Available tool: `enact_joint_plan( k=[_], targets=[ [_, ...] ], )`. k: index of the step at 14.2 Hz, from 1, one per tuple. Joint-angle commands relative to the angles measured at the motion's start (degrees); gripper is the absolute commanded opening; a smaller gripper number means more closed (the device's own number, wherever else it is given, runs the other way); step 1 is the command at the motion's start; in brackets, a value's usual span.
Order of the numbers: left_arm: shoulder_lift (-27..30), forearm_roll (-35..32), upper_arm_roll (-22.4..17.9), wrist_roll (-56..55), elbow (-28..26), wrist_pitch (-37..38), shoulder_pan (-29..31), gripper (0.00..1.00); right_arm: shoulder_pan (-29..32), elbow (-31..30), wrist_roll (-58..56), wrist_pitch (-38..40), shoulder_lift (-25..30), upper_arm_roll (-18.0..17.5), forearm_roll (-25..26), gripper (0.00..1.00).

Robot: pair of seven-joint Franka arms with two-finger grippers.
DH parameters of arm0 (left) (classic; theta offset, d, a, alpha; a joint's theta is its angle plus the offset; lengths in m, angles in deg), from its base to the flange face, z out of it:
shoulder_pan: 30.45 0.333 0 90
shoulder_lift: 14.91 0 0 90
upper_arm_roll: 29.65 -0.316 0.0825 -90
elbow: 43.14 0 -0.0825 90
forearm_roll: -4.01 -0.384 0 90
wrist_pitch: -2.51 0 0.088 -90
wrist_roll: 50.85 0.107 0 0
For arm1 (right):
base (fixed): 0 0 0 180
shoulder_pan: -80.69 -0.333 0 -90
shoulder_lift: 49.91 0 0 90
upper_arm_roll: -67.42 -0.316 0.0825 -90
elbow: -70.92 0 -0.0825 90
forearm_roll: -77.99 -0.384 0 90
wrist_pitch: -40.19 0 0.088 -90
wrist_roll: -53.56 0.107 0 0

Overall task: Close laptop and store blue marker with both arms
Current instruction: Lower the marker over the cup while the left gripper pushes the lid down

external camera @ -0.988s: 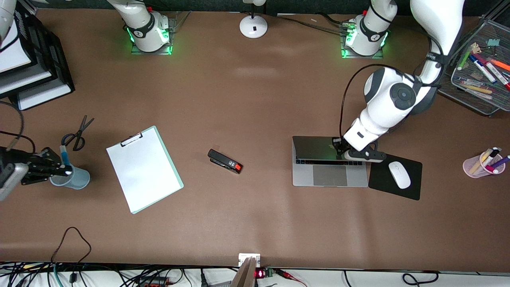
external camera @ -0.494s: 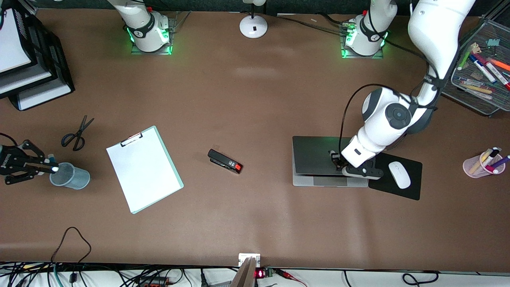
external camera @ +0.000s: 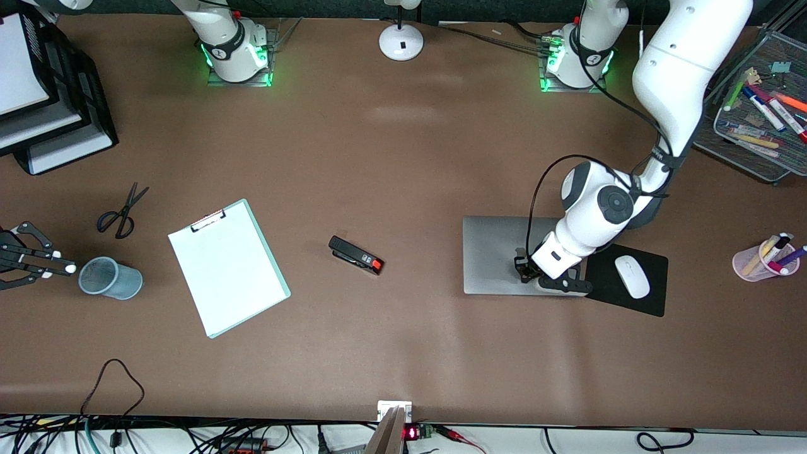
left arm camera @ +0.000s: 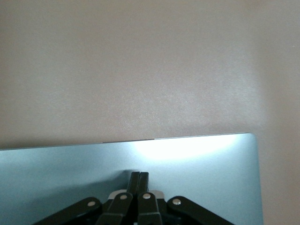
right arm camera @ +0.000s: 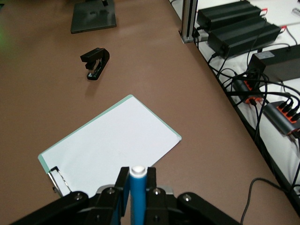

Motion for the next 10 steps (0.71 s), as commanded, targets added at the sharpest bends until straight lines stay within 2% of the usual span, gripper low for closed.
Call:
enact_joint_plan(
  k=[1, 3, 8, 9, 10],
  targets=[
    [-3.1, -2.3, -1.3, 0.4, 1.9, -3.4, -0.4, 0.0, 2.2, 1.0, -5.6, 1.1, -3.5, -0.7, -4.9, 0.0],
    [-3.5, -2.3, -1.3, 0.3, 1.9, -3.8, -0.4, 0.0, 2.6, 1.0, -8.4, 1.1, -5.7, -0.7, -8.1, 0.0],
    [-2.5, -2.6, -1.3, 0.1, 1.8, -3.1, 0.2, 0.0, 2.7, 0.9, -10.2, 1.1, -7.7, -0.7, -8.3, 0.0],
    [-1.0, -2.6, -1.2, 0.0, 1.3, -2.3, 0.5, 0.0, 2.9, 0.9, -10.2, 1.1, -8.1, -0.7, -8.4, 0.0],
    [0.9, -2.6, -1.2, 0.2, 1.5, 1.7, 0.6, 0.0, 3.4, 0.9, -10.3, 1.2, -8.7, -0.7, -8.3, 0.0]
  ],
)
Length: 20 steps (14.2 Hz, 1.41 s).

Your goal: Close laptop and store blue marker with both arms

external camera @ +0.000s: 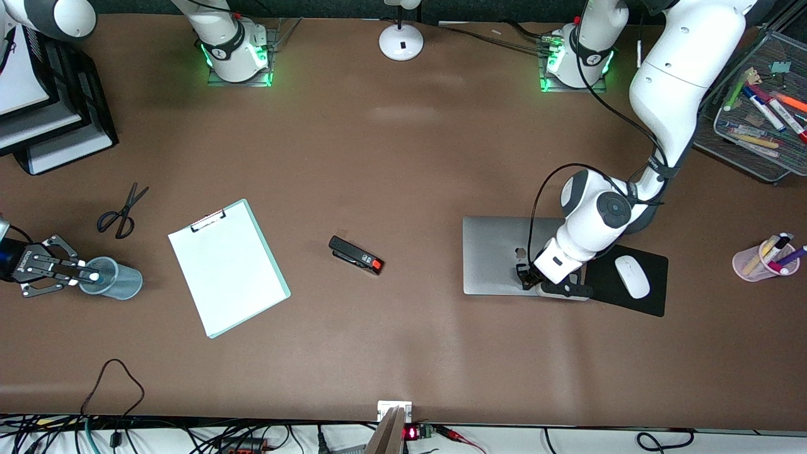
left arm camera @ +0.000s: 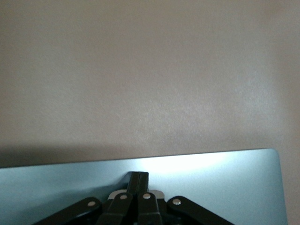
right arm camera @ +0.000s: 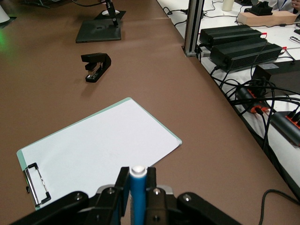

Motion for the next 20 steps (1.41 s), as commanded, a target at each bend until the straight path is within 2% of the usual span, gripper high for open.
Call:
enact_joint_plan(
  k=[1, 3, 5, 6, 7, 8, 9, 10, 11, 12, 13, 15, 18, 20],
  targets=[
    [5.6, -1.7, 0.0, 0.1, 0.9, 9.9, 0.6, 0.0, 1.6, 0.9, -1.3, 1.0, -1.7, -0.6, -1.6, 0.0],
    [11.1, -1.7, 0.1, 1.8, 2.1, 21.0, 0.7, 0.0, 2.5, 0.8, -1.6, 1.1, -2.3, -0.6, -1.5, 0.0],
    [16.8, -1.7, -0.1, 3.1, 2.6, 31.3, 0.9, 0.0, 3.2, 0.8, -1.6, 2.0, -2.9, -0.6, -1.5, 0.05],
    [18.9, -1.7, 0.1, 4.1, 2.9, 35.1, 2.4, 0.0, 3.2, 0.8, -1.6, 2.2, -3.1, -0.6, -1.5, 0.26],
    [20.7, -1.6, 0.5, 6.4, 4.4, 39.8, 4.1, 0.0, 3.2, 0.8, -1.1, 2.2, -3.1, -0.6, -1.5, 0.71],
    [22.2, -1.3, 0.6, 8.4, 5.5, 44.2, 4.4, 0.0, 3.2, 0.7, -0.9, 2.4, -3.1, -0.6, -1.6, 1.0],
    [23.7, -0.9, 0.6, 9.4, 7.2, 48.9, 4.5, 0.01, 3.2, 0.8, -0.5, 2.3, -3.1, -0.6, -1.6, 1.0],
    [25.5, -0.9, 0.5, 9.6, 8.1, 52.7, 4.5, 0.08, 3.1, 0.8, 0.7, 2.4, -3.1, -0.6, -1.6, 1.0],
    [27.2, -0.8, 0.6, 9.6, 8.5, 55.9, 4.5, 0.28, 3.0, 0.8, 3.6, 2.6, -2.6, -0.6, -1.3, 1.0],
    [28.6, -0.8, 0.6, 9.6, 8.6, 58.4, 4.5, 0.61, 2.8, 1.0, 6.9, 3.6, -2.2, -0.6, -0.9, 1.0],
    [29.8, -0.8, 0.6, 9.6, 8.6, 59.6, 4.5, 1.0, 2.5, 1.2, 11.3, 3.9, -1.3, -0.5, -0.7, 1.0],
    [31.7, -0.8, 0.6, 9.7, 9.6, 62.7, 4.5, 1.0, 0.8, 1.3, 20.7, 4.0, 0.7, -0.5, 2.2, 1.0],
    [32.0, -0.7, 0.6, 9.8, 14.7, 68.6, 4.5, 1.0, -1.4, 1.3, 31.9, 4.0, 4.0, -0.5, 5.8, 1.0],
    [32.1, -0.7, 0.5, 9.9, 16.5, 68.9, 4.6, 1.0, -2.7, 1.2, 38.1, 4.0, 6.3, -0.6, 8.3, 1.0]
  ],
)
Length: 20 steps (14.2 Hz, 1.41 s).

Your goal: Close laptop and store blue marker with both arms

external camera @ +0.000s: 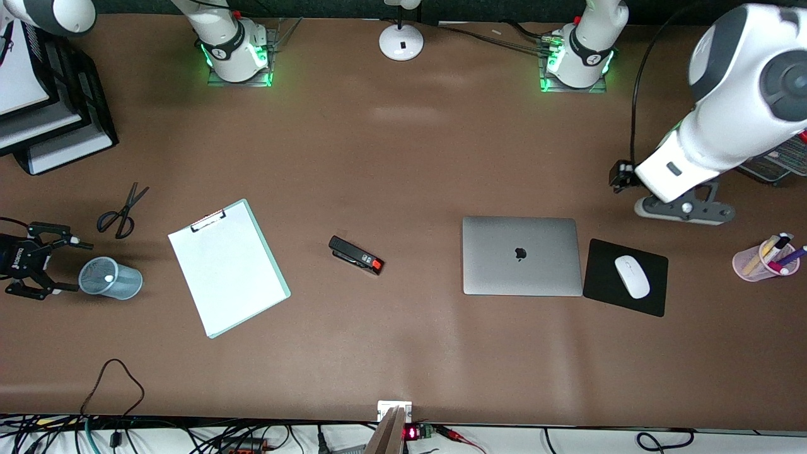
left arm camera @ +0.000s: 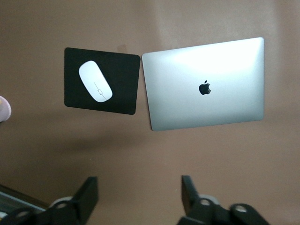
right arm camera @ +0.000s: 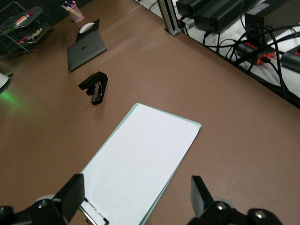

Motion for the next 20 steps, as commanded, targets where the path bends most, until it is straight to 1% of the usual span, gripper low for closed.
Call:
enact_joint_plan(
  k=[1, 2, 3, 5, 7, 8, 9, 10, 12, 14, 16, 17, 18, 20],
  targets=[
    [-0.3, -0.5, -0.1, 1.1, 3.9, 1.8, 0.4, 1.0, -1.9, -0.8, 10.0, 0.6, 4.1, 0.0, 3.7, 1.0],
    [-0.4, 0.5, -0.1, 1.1, 4.1, 1.7, 0.9, 1.0, -3.0, -0.8, 14.4, 0.6, 5.3, 0.0, 6.3, 1.0],
    [-0.4, 2.9, -0.2, 1.2, 4.2, 1.7, 1.9, 1.0, -4.4, -0.8, 18.1, 0.4, 6.8, 0.0, 8.5, 1.0],
    [-0.6, 4.2, -0.1, 1.2, 4.1, 1.8, 3.1, 1.0, -6.3, -1.0, 24.7, 0.4, 9.1, 0.2, 10.7, 1.0],
    [1.0, 6.9, -1.9, 3.2, 3.2, 1.5, 2.5, 1.0, -8.5, -2.4, 32.6, -0.1, 12.2, 0.3, 15.1, 1.0],
    [2.4, 7.3, -5.0, 6.8, 2.1, 1.5, 1.3, 1.0, -10.5, -4.1, 37.5, -0.4, 14.8, 0.3, 18.0, 1.0],
    [4.1, 7.5, -10.4, 11.2, -0.1, 0.0, -2.7, 1.0, -12.0, -6.0, 43.3, -1.1, 17.1, 0.3, 21.1, 1.0],
    [6.7, 7.8, -13.5, 11.8, -3.4, -2.1, -5.0, 1.0, -13.5, -7.7, 48.5, -1.3, 19.2, 0.3, 23.1, 1.0],
    [10.6, 7.5, -16.7, 11.4, -8.4, -5.3, -8.7, 1.0, -15.7, -9.2, 56.7, -0.7, 22.1, 0.3, 26.7, 1.0],
    [11.7, 7.4, -17.4, 11.1, -9.6, -6.0, -9.7, 1.0, -18.0, -11.9, 64.6, -0.6, 25.1, 0.2, 31.1, 1.0],
    [11.9, 7.3, -17.5, 9.1, -10.0, -5.6, -9.8, 1.0, -19.7, -16.5, 69.0, -1.2, 29.3, 0.3, 33.3, 1.0],
    [11.8, 7.3, -17.4, 8.0, -9.9, -5.1, -9.3, 1.0, -20.9, -18.2, 72.6, -1.3, 31.1, 0.2, 35.6, 1.0],
    [11.5, 7.4, -17.4, 8.2, -9.3, -2.8, -9.0, 1.0, -22.7, -19.3, 76.7, -1.3, 32.6, 0.2, 38.2, 1.0],
    [10.8, 7.9, -17.4, 8.5, -8.8, -2.1, -8.6, 1.0, -25.6, -21.8, 83.1, -1.3, 35.7, 0.2, 42.3, 1.0]
  ],
)
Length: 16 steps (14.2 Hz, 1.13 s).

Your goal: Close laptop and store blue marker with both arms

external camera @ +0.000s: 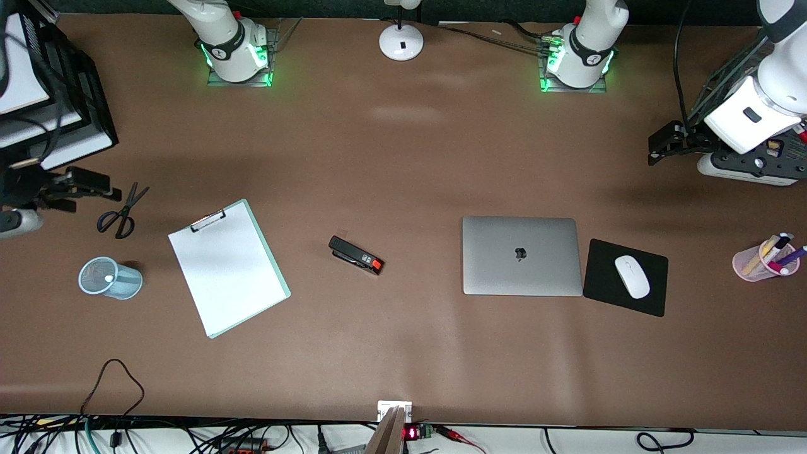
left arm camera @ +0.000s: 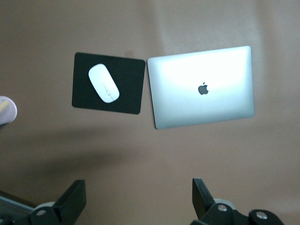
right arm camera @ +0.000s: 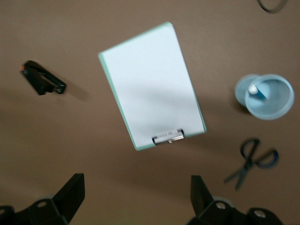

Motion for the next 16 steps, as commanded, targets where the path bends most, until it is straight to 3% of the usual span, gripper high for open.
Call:
enact_joint_plan(
  k=[1, 6, 16],
  targets=[
    [0.3, 1.0, -0.4, -0.3, -0.2, 1.0, 0.2, 1.0, -3.8, -7.0, 7.8, -1.2, 6.4, 0.2, 4.9, 1.0],
    [0.1, 0.9, 0.1, -0.5, 0.7, 1.3, 0.1, 1.0, -5.5, -19.9, 13.6, -8.4, 16.7, 0.0, 7.7, 1.0],
    [0.1, 0.9, 0.2, -0.2, 0.7, 1.9, 0.1, 1.0, -5.4, -19.2, 13.9, -7.4, 20.3, -0.5, 7.1, 1.0]
  ],
)
